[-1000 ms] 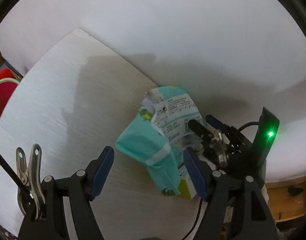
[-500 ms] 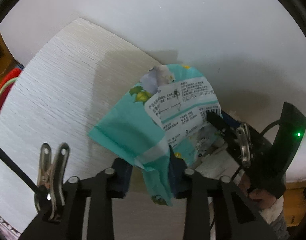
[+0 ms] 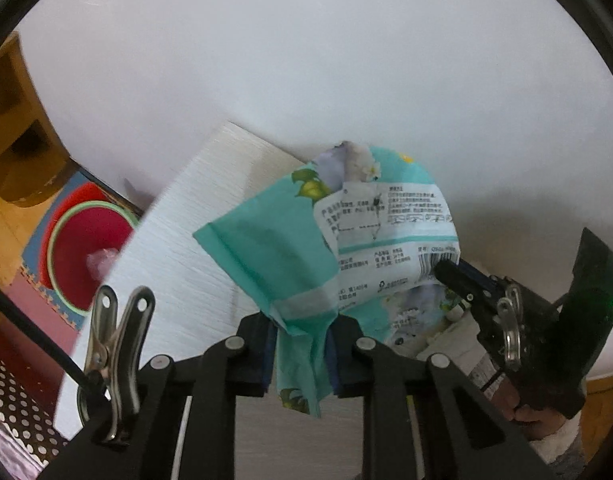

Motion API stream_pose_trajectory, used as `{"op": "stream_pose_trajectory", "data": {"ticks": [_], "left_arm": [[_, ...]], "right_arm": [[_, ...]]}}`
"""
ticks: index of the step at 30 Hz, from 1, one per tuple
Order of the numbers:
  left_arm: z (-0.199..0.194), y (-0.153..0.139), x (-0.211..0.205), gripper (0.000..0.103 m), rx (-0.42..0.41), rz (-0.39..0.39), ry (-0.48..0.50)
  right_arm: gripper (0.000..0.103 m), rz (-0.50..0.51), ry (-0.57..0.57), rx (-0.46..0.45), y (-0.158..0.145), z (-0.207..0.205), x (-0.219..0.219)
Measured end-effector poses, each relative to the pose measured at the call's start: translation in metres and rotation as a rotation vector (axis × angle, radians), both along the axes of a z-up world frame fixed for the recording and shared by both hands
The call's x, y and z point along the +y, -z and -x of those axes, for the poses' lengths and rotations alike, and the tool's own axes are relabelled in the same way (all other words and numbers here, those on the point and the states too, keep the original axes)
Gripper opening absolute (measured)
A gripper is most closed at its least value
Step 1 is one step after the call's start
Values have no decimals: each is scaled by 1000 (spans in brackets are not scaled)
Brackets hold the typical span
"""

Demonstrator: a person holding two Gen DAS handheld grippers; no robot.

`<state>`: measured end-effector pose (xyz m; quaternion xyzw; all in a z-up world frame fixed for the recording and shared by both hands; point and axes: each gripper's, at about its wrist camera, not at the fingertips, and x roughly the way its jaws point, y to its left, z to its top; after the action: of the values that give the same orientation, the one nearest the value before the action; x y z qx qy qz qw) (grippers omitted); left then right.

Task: Collect trash
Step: 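Grasp the teal snack bag with the left tool while the right tool grips it too, then carry the teal snack bag with both tools over the red bucket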

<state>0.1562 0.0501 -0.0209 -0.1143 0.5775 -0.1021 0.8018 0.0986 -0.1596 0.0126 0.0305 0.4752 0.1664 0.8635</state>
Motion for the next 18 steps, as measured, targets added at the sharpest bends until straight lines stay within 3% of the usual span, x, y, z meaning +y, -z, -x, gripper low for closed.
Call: {"op": "stream_pose_trajectory", "data": {"ticks": [6, 13, 18], "left_arm": [[10, -11, 37, 20, -28, -3, -66], [17, -23, 94, 20, -54, -17, -135], [15, -27, 141, 20, -57, -29, -185]], "right_arm": [[9, 13, -70, -25, -17, -2, 27], [9, -41, -105, -3, -22, -8, 57], [9, -36, -147, 11, -13, -25, 112]]}}
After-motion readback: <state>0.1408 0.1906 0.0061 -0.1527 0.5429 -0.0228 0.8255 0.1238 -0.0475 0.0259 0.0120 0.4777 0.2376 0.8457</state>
